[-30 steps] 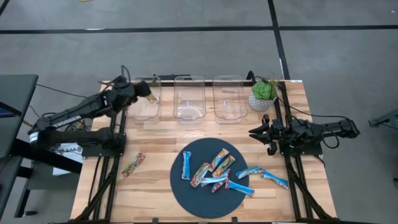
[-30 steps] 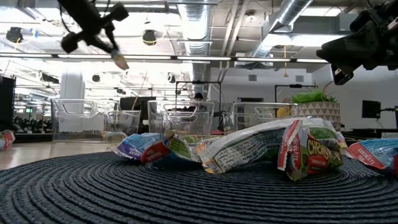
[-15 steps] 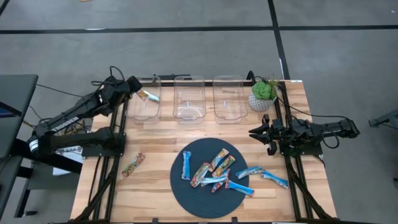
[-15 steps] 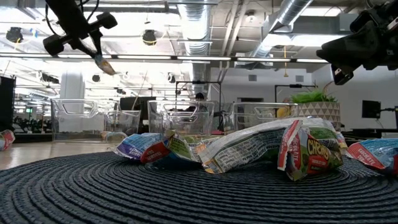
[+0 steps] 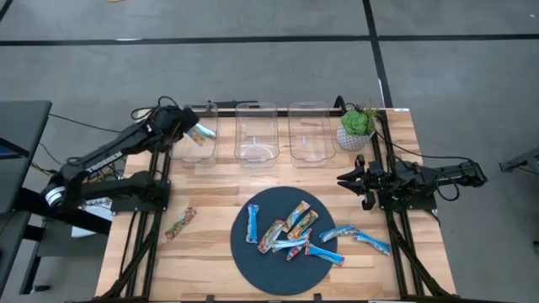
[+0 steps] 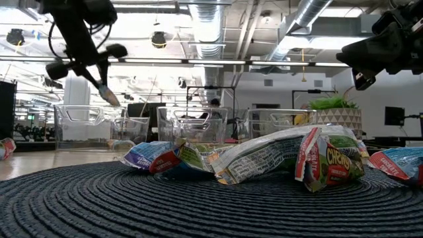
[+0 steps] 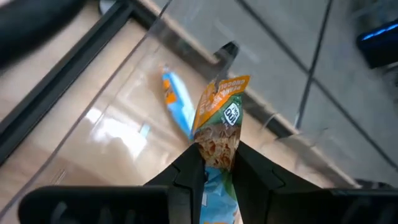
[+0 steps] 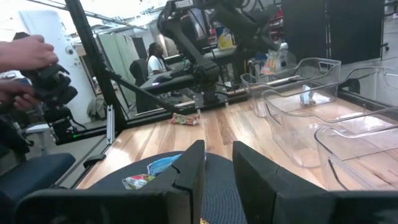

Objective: Pick and place Granola Bars by type
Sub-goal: Put the yellow granola bar into the left transparent bin

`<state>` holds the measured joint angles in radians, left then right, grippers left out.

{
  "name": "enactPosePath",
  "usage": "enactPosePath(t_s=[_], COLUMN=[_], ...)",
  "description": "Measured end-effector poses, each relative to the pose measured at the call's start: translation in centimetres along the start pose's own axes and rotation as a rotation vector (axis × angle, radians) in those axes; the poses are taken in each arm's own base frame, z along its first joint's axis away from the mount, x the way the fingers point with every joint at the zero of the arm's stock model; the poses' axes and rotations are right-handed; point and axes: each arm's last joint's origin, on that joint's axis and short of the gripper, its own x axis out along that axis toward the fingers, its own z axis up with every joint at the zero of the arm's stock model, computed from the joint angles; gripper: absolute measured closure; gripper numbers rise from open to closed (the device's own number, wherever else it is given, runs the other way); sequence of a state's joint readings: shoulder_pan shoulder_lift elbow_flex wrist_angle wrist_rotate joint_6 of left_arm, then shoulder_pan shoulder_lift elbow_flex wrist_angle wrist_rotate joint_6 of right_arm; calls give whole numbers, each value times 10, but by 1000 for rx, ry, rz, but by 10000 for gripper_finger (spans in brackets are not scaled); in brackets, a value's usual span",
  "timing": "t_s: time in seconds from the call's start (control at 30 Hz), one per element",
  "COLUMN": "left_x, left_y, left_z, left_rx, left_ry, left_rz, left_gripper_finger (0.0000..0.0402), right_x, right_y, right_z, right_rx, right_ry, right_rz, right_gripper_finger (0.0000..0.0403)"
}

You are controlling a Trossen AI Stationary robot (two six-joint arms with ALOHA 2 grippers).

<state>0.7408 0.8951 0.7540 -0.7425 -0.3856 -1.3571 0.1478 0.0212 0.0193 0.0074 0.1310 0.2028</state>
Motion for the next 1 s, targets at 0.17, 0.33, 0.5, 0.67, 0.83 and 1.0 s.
enactPosePath(t_s=[0.17,0.33,0.5,0.67,0.83,1.0], left_x=[18,32,43,50,53,54], left_y=[-2,-3,-2,-2,-2,-2], left_z=[0,1,3,3,5,6], left_rx=[-16,-38,-57,-75,-88,-98], left_ry=[75,129,161,220,234,234], left_rz=[62,101,138,152,150,148], left_gripper_finger=[336,336,336,336,336,336], right_x=[0,0,0,0,0,0], right_y=[0,0,0,0,0,0], right_z=[0,0,0,0,0,0], right_rx=[0,0,0,0,0,0], right_ry=[0,0,0,0,0,0], right_rz=[0,0,0,0,0,0], right_gripper_finger=[326,326,326,326,326,326])
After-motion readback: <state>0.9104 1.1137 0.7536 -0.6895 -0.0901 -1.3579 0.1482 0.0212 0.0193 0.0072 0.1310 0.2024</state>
